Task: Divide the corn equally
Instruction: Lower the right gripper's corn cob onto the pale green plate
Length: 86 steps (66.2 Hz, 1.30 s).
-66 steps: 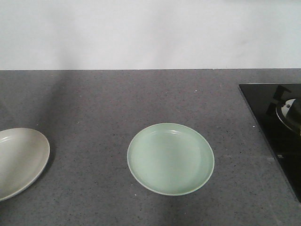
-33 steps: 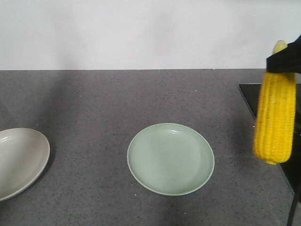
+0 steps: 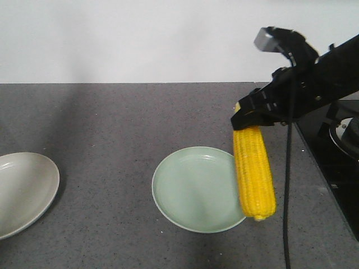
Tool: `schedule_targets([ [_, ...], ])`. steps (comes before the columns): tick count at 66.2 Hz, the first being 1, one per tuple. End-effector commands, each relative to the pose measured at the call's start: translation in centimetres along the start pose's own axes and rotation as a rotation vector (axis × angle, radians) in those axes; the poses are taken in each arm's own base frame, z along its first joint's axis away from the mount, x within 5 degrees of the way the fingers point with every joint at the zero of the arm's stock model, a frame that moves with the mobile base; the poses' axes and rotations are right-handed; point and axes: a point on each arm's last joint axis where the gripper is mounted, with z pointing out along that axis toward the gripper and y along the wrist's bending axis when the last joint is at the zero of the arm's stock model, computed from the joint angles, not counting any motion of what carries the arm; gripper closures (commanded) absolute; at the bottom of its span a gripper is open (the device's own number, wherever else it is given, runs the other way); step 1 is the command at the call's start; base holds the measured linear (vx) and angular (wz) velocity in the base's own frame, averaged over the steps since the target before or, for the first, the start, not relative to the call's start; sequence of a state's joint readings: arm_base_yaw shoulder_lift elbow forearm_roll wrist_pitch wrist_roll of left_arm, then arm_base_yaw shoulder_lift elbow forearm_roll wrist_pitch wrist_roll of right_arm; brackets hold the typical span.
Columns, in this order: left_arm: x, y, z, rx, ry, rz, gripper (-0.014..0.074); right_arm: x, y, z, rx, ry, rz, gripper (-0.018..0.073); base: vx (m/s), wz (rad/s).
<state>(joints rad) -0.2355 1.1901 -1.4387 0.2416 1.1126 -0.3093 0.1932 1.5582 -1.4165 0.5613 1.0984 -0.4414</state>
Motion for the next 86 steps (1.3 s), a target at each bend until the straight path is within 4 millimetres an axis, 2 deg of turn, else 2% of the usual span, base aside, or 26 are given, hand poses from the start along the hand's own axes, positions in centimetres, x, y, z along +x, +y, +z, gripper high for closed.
schedule_targets([
  [1, -0.9, 0.2, -1.4, 0.016, -0.109, -0.008, 0.0594, -1.1, 0.7, 0.4, -0.011, -0.061, 0.0, 0.0556, 0.0, 0.0],
  [11, -0.9, 0.2, -1.4, 0.016, -0.108, -0.009, 0.0594, -1.5, -0.2, 2.8, -0.032, -0.019, 0.037, 0.0553, 0.0, 0.0],
  [21, -0.9, 0.1, -1.4, 0.019, -0.108, -0.01, 0.0594, -2.4, -1.0, 4.2, -0.041, 0.009, 0.077, 0.055, 0.0, 0.0],
  [37, -0.9, 0.1, -1.4, 0.021, -0.104, -0.012, 0.0594, -2.7, -1.7, 5.6, -0.053, 0.046, 0.102, 0.0537, 0.0, 0.0],
  [50, -0.9, 0.1, -1.4, 0.021, -0.104, -0.012, 0.0594, -2.6, -1.8, 5.9, -0.053, 0.055, 0.108, 0.0498, 0.0, 0.0],
  [69, -0.9, 0.1, -1.4, 0.021, -0.104, -0.012, 0.0594, -2.6, -1.9, 5.9, -0.051, 0.058, 0.106, 0.0368, 0.0, 0.0],
  [86, -0.9, 0.1, -1.4, 0.021, -0.103, -0.012, 0.0594, -2.5, -2.0, 5.9, -0.036, 0.065, 0.1, 0.0135, 0.0, 0.0],
])
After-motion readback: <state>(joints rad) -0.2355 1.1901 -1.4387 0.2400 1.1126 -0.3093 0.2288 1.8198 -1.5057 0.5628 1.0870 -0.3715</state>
